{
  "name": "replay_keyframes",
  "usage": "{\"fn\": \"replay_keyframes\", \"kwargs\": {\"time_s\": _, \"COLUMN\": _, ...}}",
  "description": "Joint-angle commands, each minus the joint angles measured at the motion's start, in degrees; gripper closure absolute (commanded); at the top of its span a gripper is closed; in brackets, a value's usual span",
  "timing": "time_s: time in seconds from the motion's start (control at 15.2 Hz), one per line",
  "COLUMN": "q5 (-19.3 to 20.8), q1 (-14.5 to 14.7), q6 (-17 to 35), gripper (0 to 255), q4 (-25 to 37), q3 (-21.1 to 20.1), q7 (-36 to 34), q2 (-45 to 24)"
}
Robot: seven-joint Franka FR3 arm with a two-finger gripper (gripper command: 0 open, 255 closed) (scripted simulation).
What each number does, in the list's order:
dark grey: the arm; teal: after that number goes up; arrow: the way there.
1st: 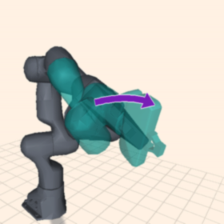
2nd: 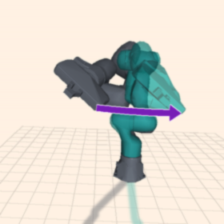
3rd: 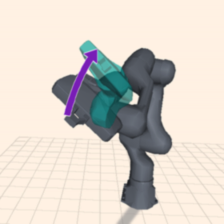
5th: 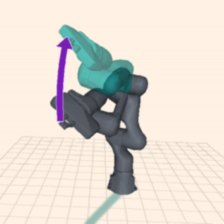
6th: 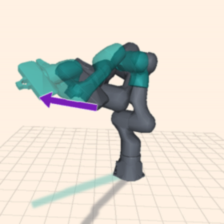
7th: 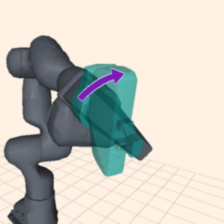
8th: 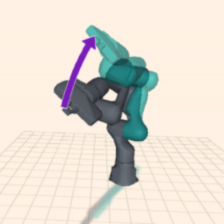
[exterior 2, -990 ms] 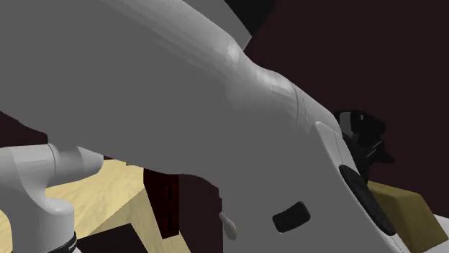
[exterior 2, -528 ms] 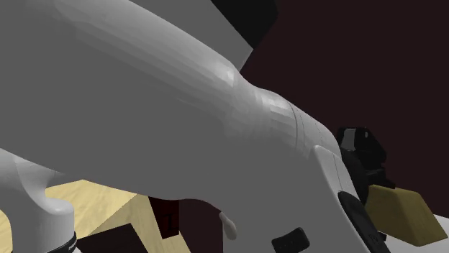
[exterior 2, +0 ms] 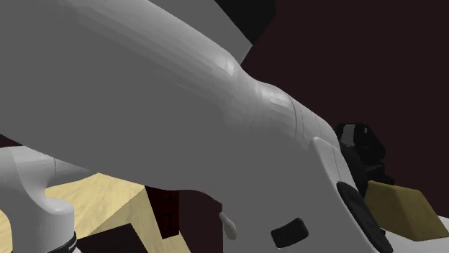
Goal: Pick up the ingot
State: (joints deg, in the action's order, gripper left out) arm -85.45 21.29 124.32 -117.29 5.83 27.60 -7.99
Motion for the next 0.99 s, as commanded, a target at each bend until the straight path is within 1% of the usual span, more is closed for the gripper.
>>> {"fn": "replay_keyframes", "kwargs": {"time_s": 0.0, "q5": 0.8, "q1": 0.0, "q6": -0.1, "gripper": 255, "q4": 0.4, "q3": 0.0, "q7": -1.3, "q2": 0.7}}
{"fn": "replay_keyframes", "kwargs": {"time_s": 0.79, "q5": 5.8, "q1": 0.2, "q6": -0.9, "gripper": 255, "q4": 3.3, "q3": 0.3, "q7": -9.5, "q2": 4.7}}
{"fn": "replay_keyframes", "kwargs": {"time_s": 0.92, "q5": 5.8, "q1": 0.2, "q6": -1.0, "gripper": 255, "q4": 3.3, "q3": 0.3, "q7": -9.6, "q2": 4.8}}
